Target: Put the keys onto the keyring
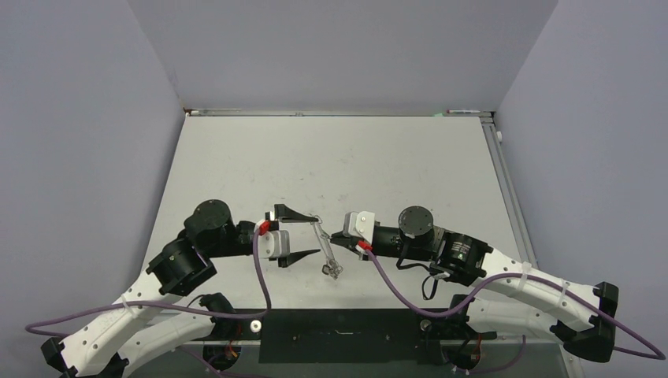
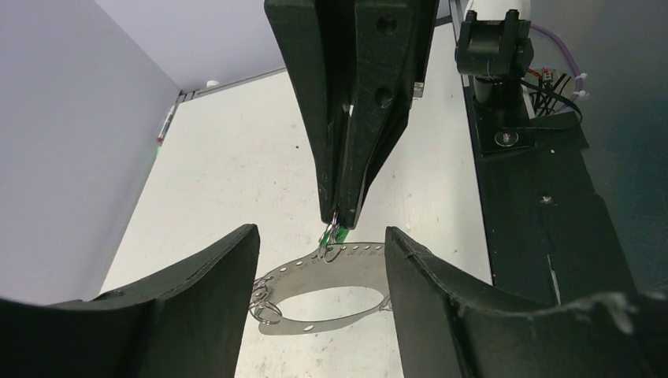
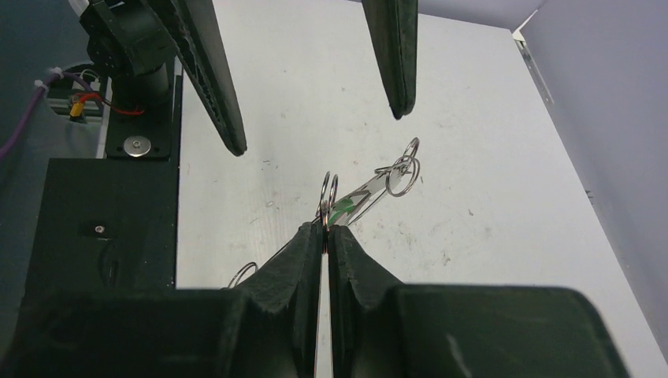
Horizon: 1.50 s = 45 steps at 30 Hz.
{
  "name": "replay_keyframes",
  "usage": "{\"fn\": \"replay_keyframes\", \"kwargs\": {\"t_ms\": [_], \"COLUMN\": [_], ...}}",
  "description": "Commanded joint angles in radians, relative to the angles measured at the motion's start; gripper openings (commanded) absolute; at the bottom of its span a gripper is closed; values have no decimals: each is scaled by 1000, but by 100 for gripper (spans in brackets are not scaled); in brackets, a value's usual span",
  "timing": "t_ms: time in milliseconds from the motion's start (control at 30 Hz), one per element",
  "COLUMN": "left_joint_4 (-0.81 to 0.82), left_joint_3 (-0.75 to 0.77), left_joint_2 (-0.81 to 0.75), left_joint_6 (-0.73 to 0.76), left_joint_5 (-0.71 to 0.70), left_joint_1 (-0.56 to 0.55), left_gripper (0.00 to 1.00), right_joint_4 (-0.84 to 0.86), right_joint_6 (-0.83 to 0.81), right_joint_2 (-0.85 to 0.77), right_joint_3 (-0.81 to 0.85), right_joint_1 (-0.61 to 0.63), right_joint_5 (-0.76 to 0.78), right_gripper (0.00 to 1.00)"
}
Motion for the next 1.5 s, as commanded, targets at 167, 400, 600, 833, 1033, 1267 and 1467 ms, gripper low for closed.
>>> {"fn": "replay_keyframes", "kwargs": {"t_ms": [167,400,600,833,1033,1267,1467], "left_joint_4": [-265,-376,-418,-422,-415,-417,-399], "left_joint_3": [205,301,322,336,336,342,324], "left_joint_2": [155,236,247,273,295,296,275], "left_joint_6": [108,175,217,224,230,225,207], "left_joint_5": [-143,-207,-244,-262,-258,-273,-301], "left_joint_1": [-111,-179,-194,-201,-205,-205,-205], "left_gripper": [52,42,40,33,30,0,0], "right_joint_4": [33,14,12,5,2,1,10], "right_joint_6": [-3,-6,-6,-7,-9,-12,-11], "right_joint_2": [-31,-38,-45,-46,-48,-44,-64], "right_joint_3": [23,24,21,22,22,23,15], "right_joint_1": [7,10,13,16,21,24,24], "right_joint_5": [25,22,19,11,6,4,25], "right_gripper": [5,5,5,5,5,5,5]}}
